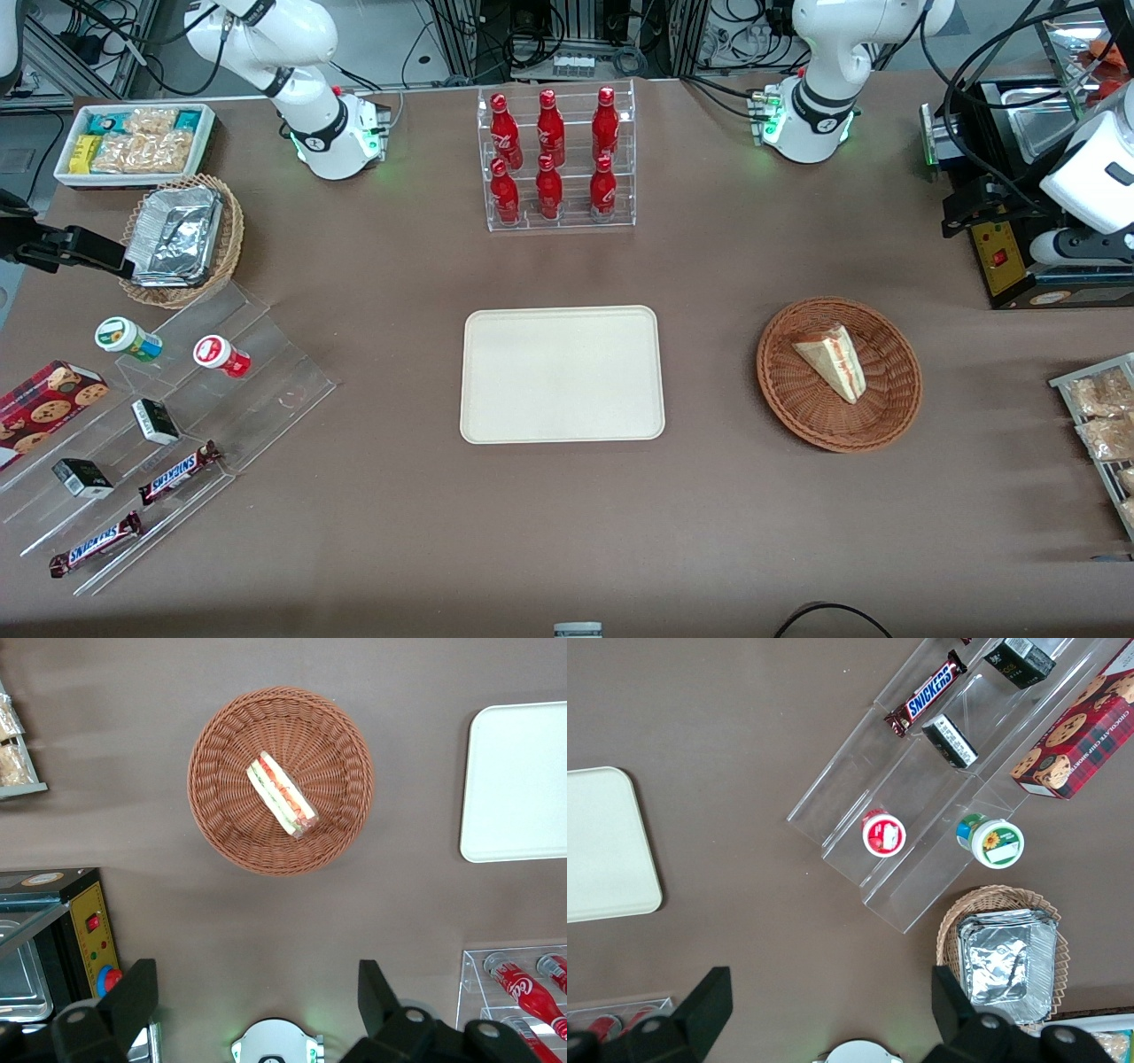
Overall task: Place sandwich from basket to tray
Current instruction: 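Move the left gripper toward the sandwich in the wicker basket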
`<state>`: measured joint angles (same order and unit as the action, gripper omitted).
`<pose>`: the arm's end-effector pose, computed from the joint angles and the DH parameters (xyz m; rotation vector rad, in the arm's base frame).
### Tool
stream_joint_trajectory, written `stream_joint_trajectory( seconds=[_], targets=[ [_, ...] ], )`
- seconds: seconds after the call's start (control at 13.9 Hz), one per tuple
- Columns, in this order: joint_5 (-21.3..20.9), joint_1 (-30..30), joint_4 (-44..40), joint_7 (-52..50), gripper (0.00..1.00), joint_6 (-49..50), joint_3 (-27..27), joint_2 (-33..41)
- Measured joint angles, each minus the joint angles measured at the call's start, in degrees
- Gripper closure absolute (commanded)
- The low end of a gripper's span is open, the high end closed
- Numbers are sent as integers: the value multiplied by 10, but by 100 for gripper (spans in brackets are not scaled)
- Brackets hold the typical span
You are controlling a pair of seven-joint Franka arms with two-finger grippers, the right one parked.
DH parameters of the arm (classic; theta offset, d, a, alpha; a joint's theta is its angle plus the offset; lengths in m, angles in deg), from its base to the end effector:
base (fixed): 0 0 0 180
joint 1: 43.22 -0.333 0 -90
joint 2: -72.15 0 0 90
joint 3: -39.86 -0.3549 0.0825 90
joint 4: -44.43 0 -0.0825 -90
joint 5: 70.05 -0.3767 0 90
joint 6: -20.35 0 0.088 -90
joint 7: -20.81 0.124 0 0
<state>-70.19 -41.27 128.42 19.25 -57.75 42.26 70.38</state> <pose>0.5322 -0.0397 0.6607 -3.1257 0.0757 0.2089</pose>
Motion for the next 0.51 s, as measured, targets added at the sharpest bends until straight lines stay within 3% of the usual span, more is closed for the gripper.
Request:
stream_joint_trajectory(
  seconds=[0.51],
  targets=[
    [-6,0,13,3,0,-4,1,-21]
  ],
)
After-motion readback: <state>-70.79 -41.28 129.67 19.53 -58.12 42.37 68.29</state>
